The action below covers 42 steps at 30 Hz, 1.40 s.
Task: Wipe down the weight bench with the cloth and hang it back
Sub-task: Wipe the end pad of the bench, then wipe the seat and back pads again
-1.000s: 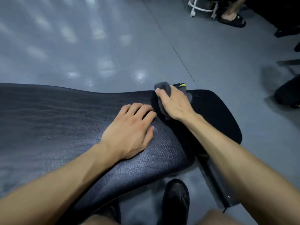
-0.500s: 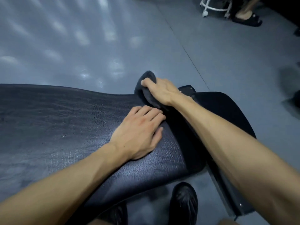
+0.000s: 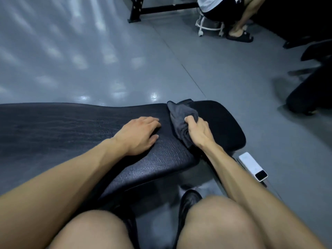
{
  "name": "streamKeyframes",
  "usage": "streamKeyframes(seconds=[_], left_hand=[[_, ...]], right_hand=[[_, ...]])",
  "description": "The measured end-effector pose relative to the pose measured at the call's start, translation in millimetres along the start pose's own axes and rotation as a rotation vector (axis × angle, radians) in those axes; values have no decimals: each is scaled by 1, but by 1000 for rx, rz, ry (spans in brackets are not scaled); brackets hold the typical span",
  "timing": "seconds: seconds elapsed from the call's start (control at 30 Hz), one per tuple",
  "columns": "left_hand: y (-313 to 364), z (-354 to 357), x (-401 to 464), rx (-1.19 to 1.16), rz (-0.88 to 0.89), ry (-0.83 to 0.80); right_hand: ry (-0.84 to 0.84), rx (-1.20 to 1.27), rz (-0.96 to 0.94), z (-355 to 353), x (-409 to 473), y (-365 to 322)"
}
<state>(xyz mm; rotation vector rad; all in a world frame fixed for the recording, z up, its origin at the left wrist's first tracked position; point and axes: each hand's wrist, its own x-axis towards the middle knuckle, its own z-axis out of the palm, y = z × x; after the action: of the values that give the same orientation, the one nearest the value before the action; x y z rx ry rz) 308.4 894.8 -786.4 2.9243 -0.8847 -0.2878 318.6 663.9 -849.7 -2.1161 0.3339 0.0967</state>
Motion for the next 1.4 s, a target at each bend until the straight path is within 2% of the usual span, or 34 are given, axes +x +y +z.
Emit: streamKeyframes(seconds=[0.17,0.43,0.67,0.77,0.87,0.93,1.03,1.13,1.23,1.4], left_hand=[[4,-33,-37,-41,-19,-98],[-3,-83,-120,4,-122,-91],[-15,-91,-190,3,-219,-105],[-27,-82,-213,-33,-265,-78],[-41,-63,-226,-78,-276,-44],[-51,-49,-230,-97,-265,-8],[-69,-34,-230,-60,-269,53],[-86,-31,-221,-39,-244,72],[-102,-39,-207,-58,-207,65],[-130,-44,-206,-43,-183,50]], right_hand=[[54,116,99,-11,-38,11],[98,313,229,-33,-90,6],[33,549,320,-64,-101,20],[32,557,295,-85,-102,3],[54,643,183,-110,-87,-39],[96,551,105,-113,-65,-74],[128,127,52,-83,-36,-103],[-89,-198,3,-31,-12,-101],[-225,-323,-38,9,8,-96],[-239,-370,-17,34,53,-110]])
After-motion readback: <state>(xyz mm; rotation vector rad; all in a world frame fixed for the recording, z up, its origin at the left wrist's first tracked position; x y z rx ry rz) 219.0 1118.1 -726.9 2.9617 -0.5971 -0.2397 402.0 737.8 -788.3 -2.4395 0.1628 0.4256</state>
